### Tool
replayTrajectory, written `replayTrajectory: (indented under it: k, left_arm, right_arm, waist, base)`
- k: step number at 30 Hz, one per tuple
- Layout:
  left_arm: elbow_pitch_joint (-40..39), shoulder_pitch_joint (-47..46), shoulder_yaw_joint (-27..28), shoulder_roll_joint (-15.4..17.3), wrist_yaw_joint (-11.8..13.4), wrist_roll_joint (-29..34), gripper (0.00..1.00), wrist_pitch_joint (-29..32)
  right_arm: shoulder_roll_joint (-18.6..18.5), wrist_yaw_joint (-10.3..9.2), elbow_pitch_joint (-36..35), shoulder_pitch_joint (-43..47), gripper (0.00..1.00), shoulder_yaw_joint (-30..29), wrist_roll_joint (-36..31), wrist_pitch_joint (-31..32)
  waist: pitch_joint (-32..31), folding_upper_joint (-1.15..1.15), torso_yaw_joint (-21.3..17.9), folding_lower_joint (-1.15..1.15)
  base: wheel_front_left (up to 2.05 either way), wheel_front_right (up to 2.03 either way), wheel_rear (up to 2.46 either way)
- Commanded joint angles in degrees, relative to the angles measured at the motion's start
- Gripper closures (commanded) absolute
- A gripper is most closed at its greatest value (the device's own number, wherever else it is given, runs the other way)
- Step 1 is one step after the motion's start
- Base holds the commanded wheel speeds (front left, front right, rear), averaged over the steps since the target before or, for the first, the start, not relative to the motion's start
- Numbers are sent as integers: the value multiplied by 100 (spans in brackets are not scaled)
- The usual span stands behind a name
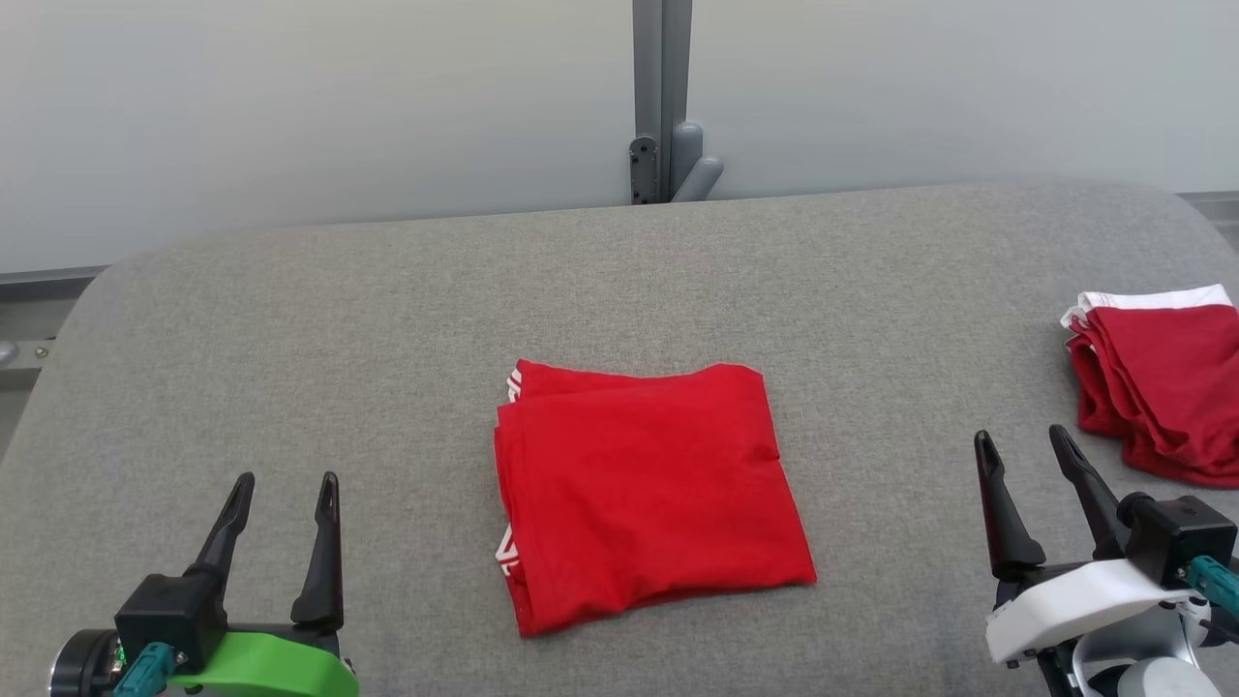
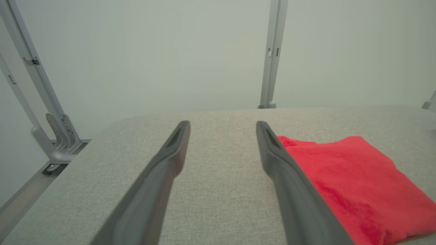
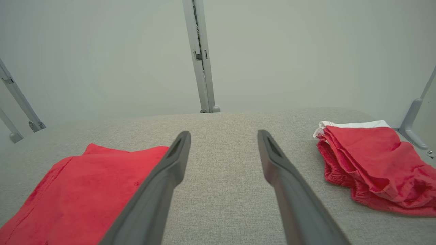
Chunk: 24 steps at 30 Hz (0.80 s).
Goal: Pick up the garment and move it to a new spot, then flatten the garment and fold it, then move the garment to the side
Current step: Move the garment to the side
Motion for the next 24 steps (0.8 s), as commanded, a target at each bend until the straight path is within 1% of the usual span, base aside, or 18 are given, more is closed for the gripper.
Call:
replayTrajectory:
  k: [1,6,11,17,24]
  left_arm:
    - [13,-20,-7,49,29,-49,0,6]
    - [26,-85,-11,48,40,-70,0,-33]
    - [-2,-233,-52,-3,54,-89,0,-79]
    - [33,-602,-85,-53,27,-116,0,-238]
    - [224,-1157,-217,-216,8,-111,0,-530]
  right_arm:
    - [18,-3,20,55,0,6,-38,-26]
    - [11,-3,45,23,0,20,-36,-28]
    - [-42,-3,97,-72,0,-13,-3,-28]
    - [-141,-3,294,-333,0,131,72,24]
    - [-309,-3,843,-839,0,463,204,28]
  waist:
    - [-4,0,19,0]
    - [6,0,74,0]
    - [81,0,265,0]
    - [426,0,659,0]
    - [1002,0,1170,0]
  base:
    - [0,0,0]
    - [0,0,0]
    - [0,0,0]
    - [0,0,0]
    - [0,0,0]
